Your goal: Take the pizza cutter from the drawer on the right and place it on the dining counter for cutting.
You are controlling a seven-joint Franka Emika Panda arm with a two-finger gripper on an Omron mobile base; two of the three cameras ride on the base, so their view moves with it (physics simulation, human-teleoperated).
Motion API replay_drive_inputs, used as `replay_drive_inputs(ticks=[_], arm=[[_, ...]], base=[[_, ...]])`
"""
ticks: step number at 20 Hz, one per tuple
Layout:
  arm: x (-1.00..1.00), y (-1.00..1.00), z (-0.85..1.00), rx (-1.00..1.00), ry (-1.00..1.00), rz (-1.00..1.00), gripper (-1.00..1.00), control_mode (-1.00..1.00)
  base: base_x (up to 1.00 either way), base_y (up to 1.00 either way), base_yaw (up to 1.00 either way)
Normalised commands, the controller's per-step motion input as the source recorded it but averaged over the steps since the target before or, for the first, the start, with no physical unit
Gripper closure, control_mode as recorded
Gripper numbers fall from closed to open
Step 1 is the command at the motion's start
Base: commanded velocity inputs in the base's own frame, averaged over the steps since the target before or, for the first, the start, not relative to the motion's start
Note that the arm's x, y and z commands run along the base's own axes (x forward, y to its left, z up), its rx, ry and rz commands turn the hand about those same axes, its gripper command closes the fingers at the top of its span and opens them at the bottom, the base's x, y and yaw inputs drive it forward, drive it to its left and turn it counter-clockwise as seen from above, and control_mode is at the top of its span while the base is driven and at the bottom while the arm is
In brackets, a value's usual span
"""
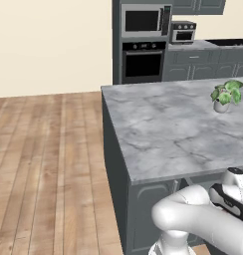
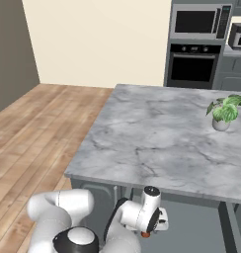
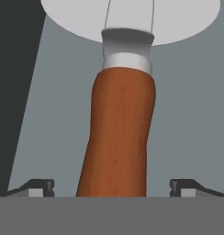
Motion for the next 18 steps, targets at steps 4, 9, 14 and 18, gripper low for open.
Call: replay_drive_inputs(ticks=[4, 9, 14, 18], arm=[[0.0, 0.0, 0.0, 0.0, 0.0, 0.0, -1.0, -1.0], [0.0, 0.0, 0.0, 0.0, 0.0, 0.0, -1.0, -1.0], [0.0, 0.0, 0.0, 0.0, 0.0, 0.0, 1.0, -1.0], [0.0, 0.0, 0.0, 0.0, 0.0, 0.0, 1.0, -1.0]], base=[[0.0, 0.0, 0.0], [0.0, 0.0, 0.0], [0.0, 0.0, 0.0], [0.0, 0.0, 0.0]])
